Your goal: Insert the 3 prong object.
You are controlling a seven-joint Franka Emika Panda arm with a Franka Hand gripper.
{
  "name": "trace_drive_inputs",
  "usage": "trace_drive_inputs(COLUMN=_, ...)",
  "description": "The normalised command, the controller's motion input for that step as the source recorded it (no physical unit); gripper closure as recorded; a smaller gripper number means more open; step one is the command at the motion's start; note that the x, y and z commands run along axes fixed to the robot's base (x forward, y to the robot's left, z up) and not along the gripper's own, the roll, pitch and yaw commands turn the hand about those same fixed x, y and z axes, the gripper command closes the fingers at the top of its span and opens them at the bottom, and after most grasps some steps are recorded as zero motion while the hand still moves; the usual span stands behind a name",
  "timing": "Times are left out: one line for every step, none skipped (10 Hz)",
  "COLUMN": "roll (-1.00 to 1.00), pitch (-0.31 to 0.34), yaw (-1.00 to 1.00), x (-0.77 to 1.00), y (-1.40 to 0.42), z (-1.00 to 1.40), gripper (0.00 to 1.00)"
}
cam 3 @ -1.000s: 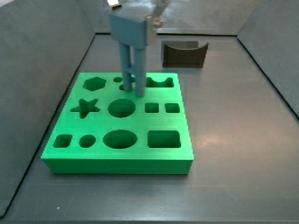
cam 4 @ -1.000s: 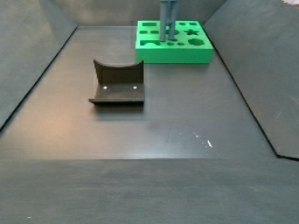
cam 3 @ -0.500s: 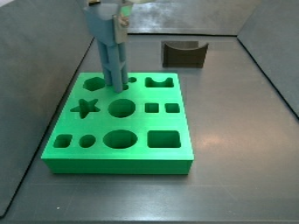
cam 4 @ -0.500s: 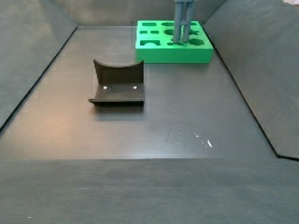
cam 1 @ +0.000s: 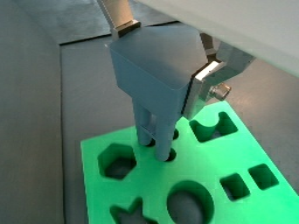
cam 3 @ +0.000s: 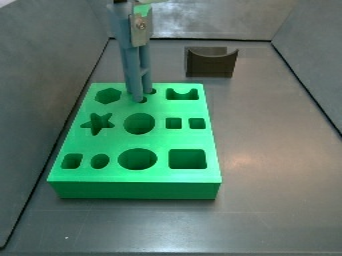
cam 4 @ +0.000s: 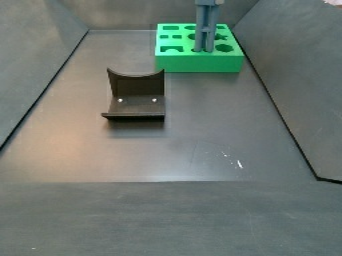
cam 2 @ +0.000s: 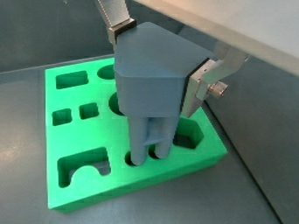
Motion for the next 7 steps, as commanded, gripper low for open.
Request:
trace_drive_inputs(roll=-0.11, pitch=0.000, yaw=-0.09, x=0.10, y=0.03, z=-0.27, gripper=1.00)
trace_drive_inputs(roll=-0.20, pitch=0.000, yaw=0.00, x=0.04, y=0.00, z=-0.32, gripper=1.00)
trace_drive_inputs(roll=-0.21, pitch=0.000, yaw=0.00, x=0.05, y=0.00, z=-0.29, gripper=1.00)
trace_drive_inputs(roll=-0.17, pitch=0.000, yaw=0.00, x=0.01, y=0.00, z=-0.21, gripper=1.00)
trace_drive_inputs(roll=-0.18, pitch=0.000, yaw=-0.03, x=0.15, y=0.00, z=-0.23, gripper=1.00)
trace_drive_inputs(roll=-0.07, pitch=0.000, yaw=-0.23, x=0.17, y=-0.04, z=-0.28, gripper=1.00)
trace_drive_inputs(roll=-0.22, pitch=-0.001, yaw=-0.33, x=0.05, y=-0.03, z=-0.30, gripper=1.00)
